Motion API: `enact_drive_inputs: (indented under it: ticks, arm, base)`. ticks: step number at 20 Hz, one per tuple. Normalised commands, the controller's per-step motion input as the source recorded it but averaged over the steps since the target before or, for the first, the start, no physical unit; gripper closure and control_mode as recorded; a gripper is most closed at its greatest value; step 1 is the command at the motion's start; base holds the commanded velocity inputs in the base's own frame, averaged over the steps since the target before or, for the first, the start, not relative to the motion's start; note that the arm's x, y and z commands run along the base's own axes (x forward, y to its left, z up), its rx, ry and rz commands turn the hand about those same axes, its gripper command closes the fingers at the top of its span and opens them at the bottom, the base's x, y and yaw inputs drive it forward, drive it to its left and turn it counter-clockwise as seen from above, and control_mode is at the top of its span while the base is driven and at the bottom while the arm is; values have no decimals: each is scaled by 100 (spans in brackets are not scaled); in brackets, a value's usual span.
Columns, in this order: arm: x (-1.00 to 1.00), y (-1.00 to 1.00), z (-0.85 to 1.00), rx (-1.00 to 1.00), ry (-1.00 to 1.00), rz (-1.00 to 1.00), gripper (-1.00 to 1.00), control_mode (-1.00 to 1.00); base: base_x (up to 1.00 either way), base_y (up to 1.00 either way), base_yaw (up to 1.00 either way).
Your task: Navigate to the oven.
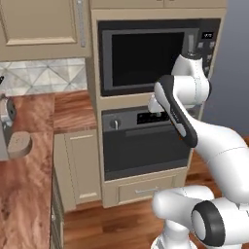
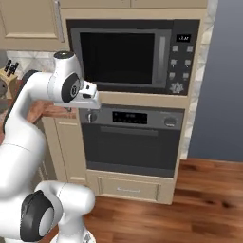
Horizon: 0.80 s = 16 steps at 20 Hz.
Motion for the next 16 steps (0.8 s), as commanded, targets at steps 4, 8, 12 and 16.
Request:
enact_drive_inputs:
  ticks: [4, 8, 12, 16]
  arm:
    - [0, 0, 0, 0, 0, 0, -100, 100]
    - [0, 0, 0, 0, 0, 0, -100, 100]
    - [0, 0, 0, 0, 0, 0, -100, 100]
    - [0, 0, 0, 0, 0, 0, -100, 100]
  base:
    - [100, -31, 0]
    - [12, -93, -4]
    - [1, -14, 0]
    - [70, 6, 0]
